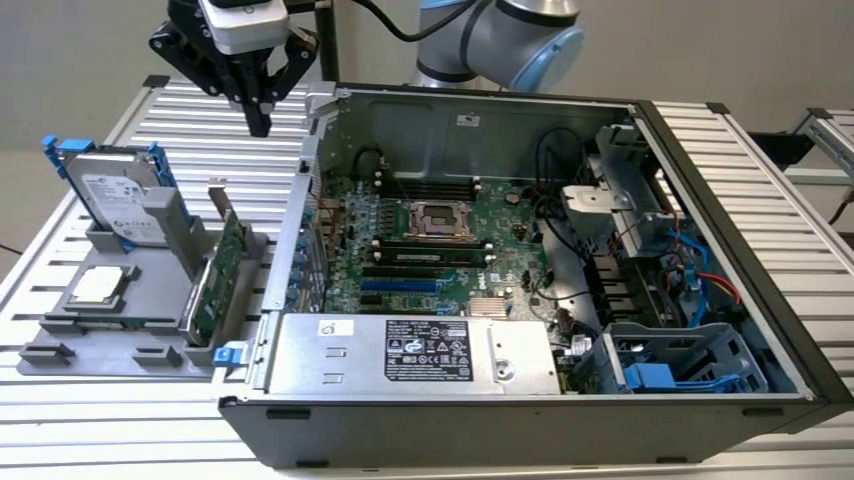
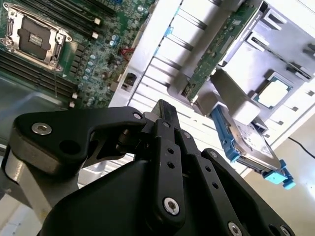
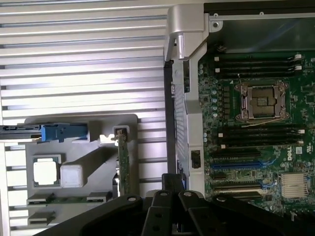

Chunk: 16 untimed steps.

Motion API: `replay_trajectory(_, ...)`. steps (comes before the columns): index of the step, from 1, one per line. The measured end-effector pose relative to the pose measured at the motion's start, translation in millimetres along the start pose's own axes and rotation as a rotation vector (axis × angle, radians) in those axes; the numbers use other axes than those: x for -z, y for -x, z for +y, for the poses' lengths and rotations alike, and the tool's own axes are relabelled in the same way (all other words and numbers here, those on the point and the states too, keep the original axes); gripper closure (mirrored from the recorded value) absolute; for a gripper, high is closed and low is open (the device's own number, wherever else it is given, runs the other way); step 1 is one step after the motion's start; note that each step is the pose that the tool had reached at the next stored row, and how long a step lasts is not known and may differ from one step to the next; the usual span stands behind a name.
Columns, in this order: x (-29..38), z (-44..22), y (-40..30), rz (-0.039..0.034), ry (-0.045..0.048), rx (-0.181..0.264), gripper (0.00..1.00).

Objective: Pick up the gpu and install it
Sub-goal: 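Reach for the gpu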

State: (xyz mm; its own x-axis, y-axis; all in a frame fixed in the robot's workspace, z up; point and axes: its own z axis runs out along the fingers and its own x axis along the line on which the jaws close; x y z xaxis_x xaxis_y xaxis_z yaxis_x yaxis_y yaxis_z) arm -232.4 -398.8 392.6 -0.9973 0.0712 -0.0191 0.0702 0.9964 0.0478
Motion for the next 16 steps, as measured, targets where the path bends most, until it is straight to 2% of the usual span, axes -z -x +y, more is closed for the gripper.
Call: replay_trajectory(16, 0.3, -0.9, -12.8, 0.0, 0.0, 0.0, 1.0)
